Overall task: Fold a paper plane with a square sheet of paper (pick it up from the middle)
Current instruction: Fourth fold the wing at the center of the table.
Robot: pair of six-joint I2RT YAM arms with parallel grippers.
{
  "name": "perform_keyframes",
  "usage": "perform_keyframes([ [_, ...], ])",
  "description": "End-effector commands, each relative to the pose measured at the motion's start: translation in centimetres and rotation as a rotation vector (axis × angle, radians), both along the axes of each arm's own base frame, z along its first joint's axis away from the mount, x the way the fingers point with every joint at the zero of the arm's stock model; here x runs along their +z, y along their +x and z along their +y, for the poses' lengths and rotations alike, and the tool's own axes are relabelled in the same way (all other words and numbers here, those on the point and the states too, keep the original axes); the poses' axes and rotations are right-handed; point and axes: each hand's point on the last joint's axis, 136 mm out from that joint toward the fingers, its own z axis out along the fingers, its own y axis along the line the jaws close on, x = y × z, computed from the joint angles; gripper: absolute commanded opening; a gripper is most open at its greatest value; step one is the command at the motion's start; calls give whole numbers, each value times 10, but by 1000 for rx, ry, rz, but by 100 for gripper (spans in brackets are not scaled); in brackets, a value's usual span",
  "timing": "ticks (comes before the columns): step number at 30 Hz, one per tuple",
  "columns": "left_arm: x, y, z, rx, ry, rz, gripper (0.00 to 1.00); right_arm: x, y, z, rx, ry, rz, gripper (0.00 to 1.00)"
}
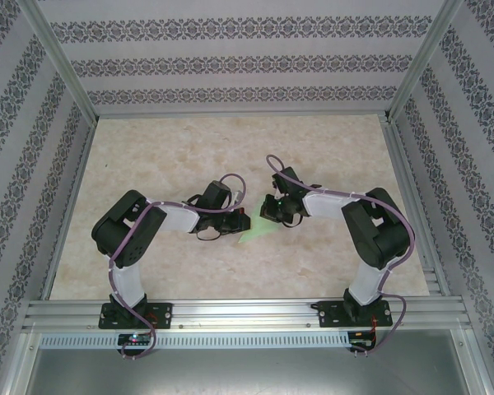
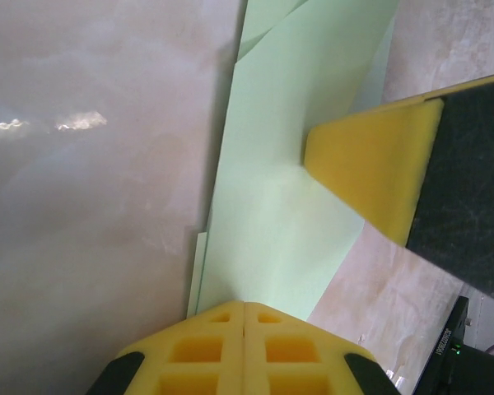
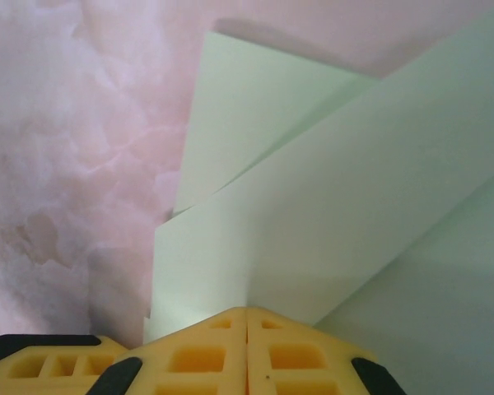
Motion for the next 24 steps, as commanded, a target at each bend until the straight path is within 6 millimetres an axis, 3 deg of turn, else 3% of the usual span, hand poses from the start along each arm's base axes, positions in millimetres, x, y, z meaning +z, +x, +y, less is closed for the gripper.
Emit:
perform_keyframes([
  [1,-47,-22,32,21,166,123,0,-2,4,-15,-11,-52,-27,7],
  [10,-43,-21,30,3,160,110,0,36,3,14,58,69,-115,9],
  [19,-42,-21,29,-11,162,106,0,15,-10,43,108,73,-52,9],
  [24,-43,-22,29,-13,163,106,0,-1,-16,41,89,51,2,9],
])
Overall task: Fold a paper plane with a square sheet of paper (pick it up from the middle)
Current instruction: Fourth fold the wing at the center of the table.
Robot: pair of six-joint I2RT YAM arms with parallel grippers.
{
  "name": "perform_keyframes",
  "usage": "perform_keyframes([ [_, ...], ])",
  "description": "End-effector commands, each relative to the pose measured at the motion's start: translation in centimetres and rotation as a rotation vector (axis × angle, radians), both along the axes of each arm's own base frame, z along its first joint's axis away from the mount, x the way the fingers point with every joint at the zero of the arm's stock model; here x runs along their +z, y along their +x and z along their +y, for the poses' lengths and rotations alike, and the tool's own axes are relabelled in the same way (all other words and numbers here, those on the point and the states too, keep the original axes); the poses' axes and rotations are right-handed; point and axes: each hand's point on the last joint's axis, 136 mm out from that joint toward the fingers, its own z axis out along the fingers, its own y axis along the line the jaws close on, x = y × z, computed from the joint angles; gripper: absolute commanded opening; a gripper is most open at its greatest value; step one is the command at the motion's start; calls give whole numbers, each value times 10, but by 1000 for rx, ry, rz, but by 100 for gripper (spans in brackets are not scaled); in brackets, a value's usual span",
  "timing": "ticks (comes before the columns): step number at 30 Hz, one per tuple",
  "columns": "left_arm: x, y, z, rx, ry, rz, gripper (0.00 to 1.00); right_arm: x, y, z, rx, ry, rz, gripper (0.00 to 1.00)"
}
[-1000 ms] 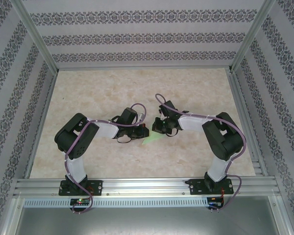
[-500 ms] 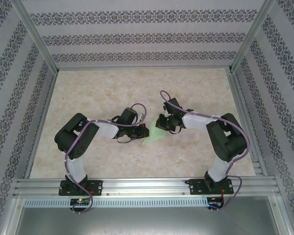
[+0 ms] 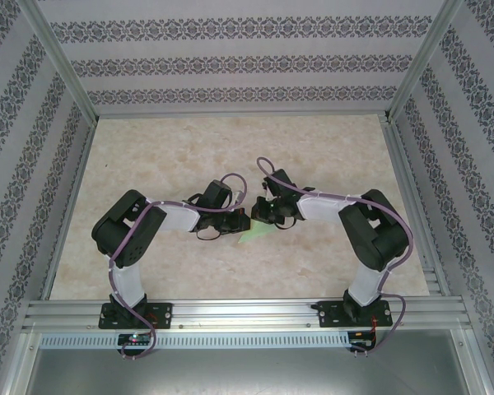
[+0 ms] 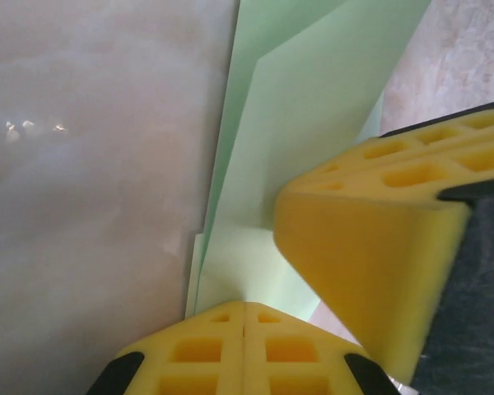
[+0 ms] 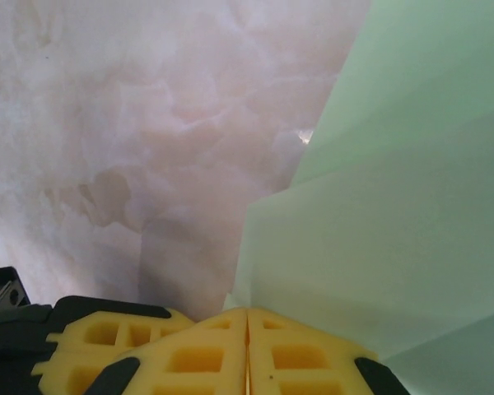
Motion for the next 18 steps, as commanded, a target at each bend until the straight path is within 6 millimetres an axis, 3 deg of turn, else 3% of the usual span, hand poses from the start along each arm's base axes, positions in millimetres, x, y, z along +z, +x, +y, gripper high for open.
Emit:
perform_keyframes([
  [1,-43,-21,29,13,150,114,0,-13,-7,2,-6,-19,44,9],
  [10,-47,-24,33,23,165,123,0,-31,-18,-43,-89,-99,88,8],
  [18,-43,-23,31,13,152,116,0,-37,-19,-62,-106,-106,77,8],
])
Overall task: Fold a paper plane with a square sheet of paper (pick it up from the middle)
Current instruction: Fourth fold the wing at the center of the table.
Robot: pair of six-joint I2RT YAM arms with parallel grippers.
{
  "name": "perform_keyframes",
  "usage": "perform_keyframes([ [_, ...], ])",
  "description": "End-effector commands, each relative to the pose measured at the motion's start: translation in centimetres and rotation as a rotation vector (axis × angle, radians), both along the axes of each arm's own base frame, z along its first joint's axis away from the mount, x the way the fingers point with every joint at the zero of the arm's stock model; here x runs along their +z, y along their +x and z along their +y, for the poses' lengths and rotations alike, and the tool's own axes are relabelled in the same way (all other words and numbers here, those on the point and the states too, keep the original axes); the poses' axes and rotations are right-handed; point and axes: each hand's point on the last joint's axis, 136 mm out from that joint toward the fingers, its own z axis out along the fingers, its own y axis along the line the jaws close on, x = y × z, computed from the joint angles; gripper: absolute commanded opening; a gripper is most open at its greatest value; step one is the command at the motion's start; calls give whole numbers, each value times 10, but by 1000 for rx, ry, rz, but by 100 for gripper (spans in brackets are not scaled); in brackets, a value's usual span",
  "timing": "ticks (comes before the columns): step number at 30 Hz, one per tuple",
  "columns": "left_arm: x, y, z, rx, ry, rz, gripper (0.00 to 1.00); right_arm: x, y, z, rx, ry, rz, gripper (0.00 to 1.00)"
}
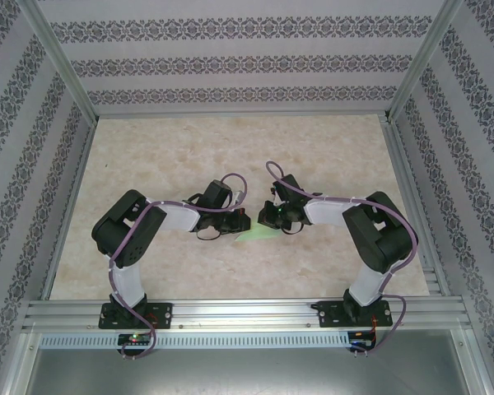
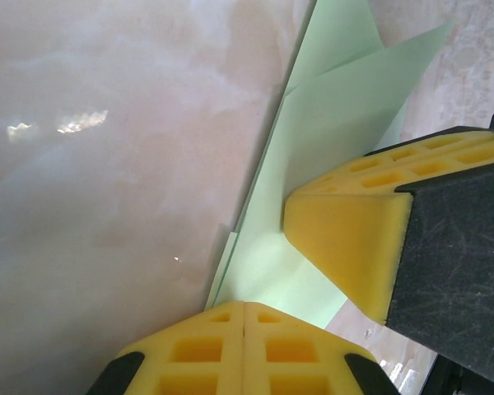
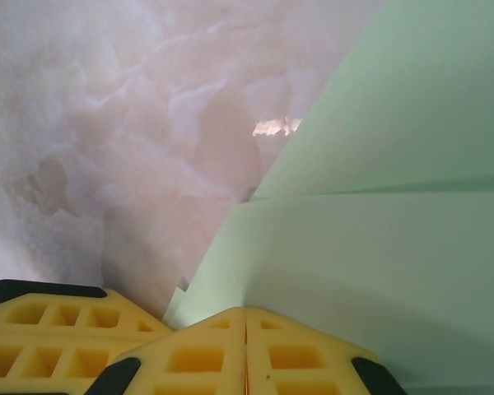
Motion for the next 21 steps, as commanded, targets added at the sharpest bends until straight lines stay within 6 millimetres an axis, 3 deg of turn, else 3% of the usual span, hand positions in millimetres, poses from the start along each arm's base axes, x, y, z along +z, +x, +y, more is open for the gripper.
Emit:
perform_keyframes([
  [1,-41,-22,29,17,144,118,0,-25,-10,-35,-46,-116,41,8],
  [4,-28,-17,21,1,95,87,0,-31,-12,-34,-41,-105,46,8],
  [9,14,-6,2,-32,-35,-14,4,-38,-14,-27,9,-68,43,7],
  [12,29,-2,-5,-48,-76,-50,5,-40,-11,-22,56,-56,32,7],
  [21,11,-6,-13,-71,-60,-7,6,-35,-7,-19,98,-32,12,7],
])
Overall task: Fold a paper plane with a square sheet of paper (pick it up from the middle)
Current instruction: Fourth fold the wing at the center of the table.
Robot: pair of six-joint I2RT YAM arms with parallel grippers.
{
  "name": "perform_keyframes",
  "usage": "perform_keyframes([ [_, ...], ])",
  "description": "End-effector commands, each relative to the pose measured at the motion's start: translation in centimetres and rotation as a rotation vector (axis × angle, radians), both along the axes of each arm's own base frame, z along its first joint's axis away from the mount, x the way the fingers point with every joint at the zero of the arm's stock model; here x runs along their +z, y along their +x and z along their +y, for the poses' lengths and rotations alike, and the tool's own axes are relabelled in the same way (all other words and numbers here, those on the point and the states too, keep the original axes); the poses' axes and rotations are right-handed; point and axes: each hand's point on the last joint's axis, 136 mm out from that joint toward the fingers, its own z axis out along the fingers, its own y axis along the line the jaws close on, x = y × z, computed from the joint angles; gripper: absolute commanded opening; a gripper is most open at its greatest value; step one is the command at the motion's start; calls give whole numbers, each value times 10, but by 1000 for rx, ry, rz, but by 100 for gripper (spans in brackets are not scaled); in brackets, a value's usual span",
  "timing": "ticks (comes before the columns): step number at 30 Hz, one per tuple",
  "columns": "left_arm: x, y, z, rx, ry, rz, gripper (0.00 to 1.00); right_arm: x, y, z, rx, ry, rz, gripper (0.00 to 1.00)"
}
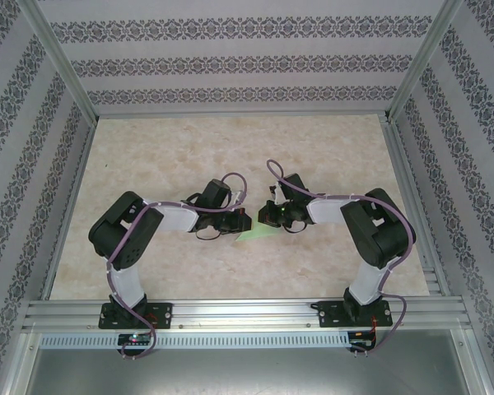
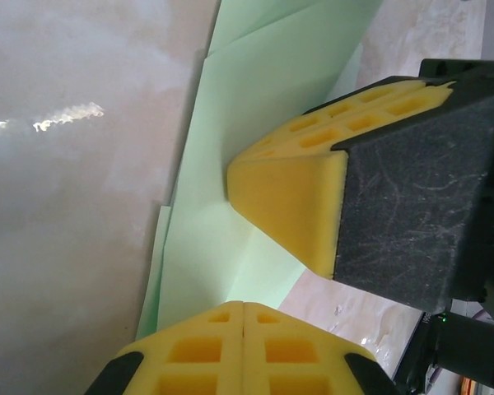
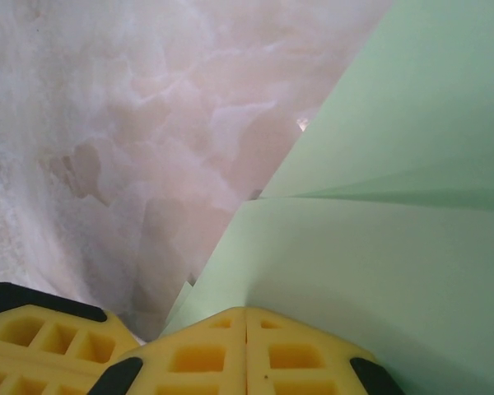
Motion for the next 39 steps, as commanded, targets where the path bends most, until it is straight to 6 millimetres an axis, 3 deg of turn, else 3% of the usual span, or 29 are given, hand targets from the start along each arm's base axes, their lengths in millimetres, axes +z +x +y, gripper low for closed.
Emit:
perform_keyframes([
  [1,-5,1,-6,-24,6,-3,6,-36,-13,-25,-11,-127,61,7],
  [6,-24,-5,5,-20,85,34,5,-30,-13,-24,-7,-111,49,7],
  [10,-36,-15,17,-30,164,70,4,-14,-5,-23,-24,-84,10,8],
  [14,-41,-19,21,-29,195,85,3,9,-1,-7,-28,-30,-29,8],
  [19,-45,-19,23,-22,219,95,2,7,-8,6,-37,-25,-27,7],
  [24,-49,-20,28,-8,254,104,1,-14,-10,-12,-80,-70,21,6],
  [30,-54,-23,33,3,276,120,0,-19,4,-65,-217,-135,17,6],
  [35,-55,-23,32,5,268,118,0,-7,26,-99,-313,-159,-25,7],
  [39,-54,-23,30,2,262,117,0,28,38,-82,-288,-96,-112,7],
])
